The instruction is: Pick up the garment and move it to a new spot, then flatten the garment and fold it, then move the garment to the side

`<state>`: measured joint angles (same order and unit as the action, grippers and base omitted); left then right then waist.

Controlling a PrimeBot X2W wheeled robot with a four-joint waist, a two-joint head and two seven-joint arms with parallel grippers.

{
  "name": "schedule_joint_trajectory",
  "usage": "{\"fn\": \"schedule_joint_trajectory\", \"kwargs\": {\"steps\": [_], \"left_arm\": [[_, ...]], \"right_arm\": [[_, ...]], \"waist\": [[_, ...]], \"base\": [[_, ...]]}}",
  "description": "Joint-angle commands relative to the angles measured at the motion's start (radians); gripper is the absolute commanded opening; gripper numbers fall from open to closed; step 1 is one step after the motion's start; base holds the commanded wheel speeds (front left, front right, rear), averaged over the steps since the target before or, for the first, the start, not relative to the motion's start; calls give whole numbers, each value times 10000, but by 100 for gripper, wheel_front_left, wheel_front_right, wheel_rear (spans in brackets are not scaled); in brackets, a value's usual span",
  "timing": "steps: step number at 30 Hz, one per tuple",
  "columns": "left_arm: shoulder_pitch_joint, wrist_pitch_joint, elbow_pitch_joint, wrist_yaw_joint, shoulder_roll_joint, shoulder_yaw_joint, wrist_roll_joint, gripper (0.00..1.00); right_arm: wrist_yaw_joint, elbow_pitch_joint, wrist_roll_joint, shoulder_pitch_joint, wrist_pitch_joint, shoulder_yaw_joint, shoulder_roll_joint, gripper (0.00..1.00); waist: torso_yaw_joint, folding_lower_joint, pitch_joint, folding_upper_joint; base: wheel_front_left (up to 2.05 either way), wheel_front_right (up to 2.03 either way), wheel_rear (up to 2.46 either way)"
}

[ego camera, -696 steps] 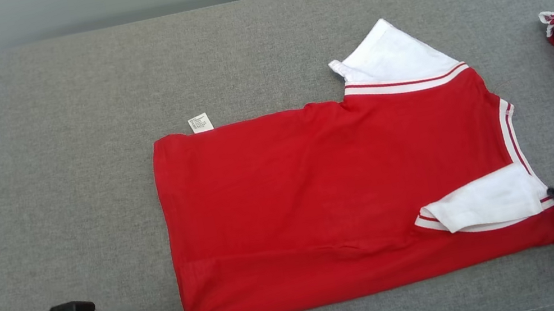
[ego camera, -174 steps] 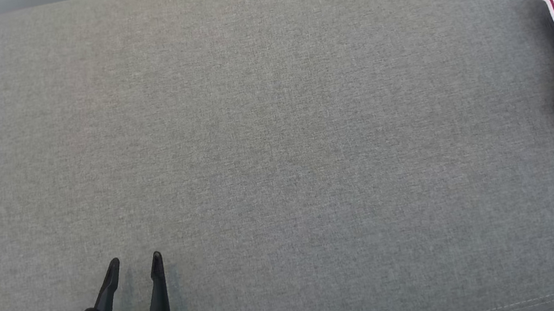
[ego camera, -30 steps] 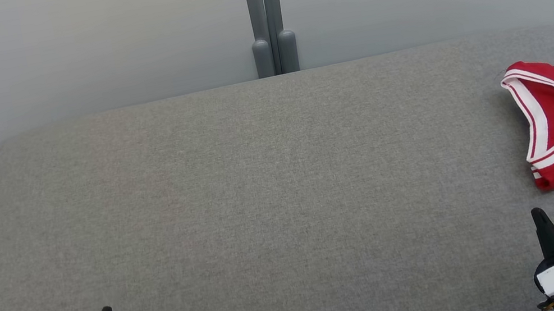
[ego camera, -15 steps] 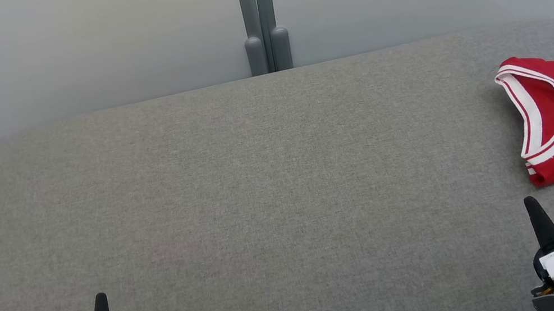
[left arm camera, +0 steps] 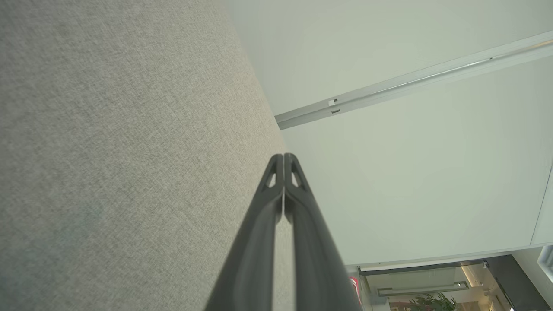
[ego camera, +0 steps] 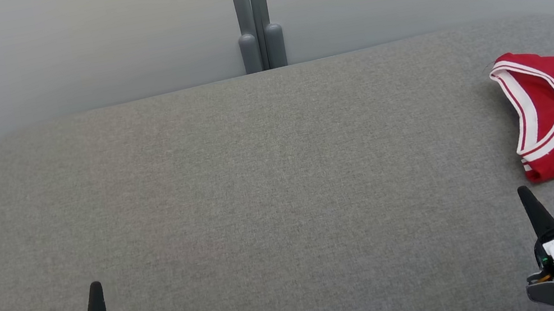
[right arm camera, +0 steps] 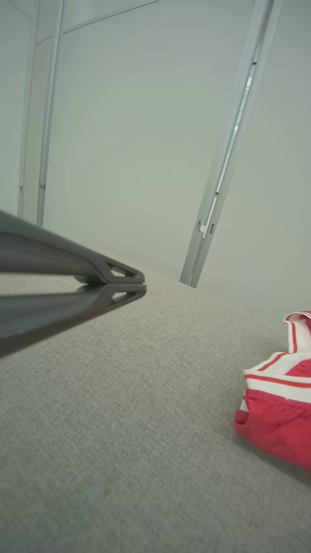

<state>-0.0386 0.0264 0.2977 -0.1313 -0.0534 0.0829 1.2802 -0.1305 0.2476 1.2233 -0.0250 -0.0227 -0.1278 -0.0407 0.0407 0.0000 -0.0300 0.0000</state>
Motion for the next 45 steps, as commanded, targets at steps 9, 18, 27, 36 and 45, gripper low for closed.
{"fn": "schedule_joint_trajectory", "kwargs": {"steps": [9, 18, 27, 36, 45], "left_arm": [[-354, 273, -255, 7, -9, 121, 1017, 0], [-455, 469, -381, 8, 3, 190, 1708, 0], [-511, 625, -491, 9, 13, 246, 2266, 0], [-586, 803, -591, 10, 23, 300, 2863, 0], [-651, 942, -687, 11, 32, 341, 3359, 0]], "right_arm": [[-6, -144, 1154, -318, -271, 51, -81, 0], [-6, -168, 1966, -447, -455, 90, -92, 0], [-5, -186, 2645, -528, -622, 117, -102, 0], [-4, -206, 3365, -642, -779, 149, -111, 0], [-4, -224, 3960, -728, -920, 176, -119, 0]], "waist": [[-96, 0, 78, 0], [-178, 0, 142, 0], [-250, 0, 200, 0], [-331, 0, 265, 0], [-407, 0, 325, 0]], "base": [[0, 0, 0], [0, 0, 0], [0, 0, 0], [0, 0, 0], [0, 0, 0]]}}
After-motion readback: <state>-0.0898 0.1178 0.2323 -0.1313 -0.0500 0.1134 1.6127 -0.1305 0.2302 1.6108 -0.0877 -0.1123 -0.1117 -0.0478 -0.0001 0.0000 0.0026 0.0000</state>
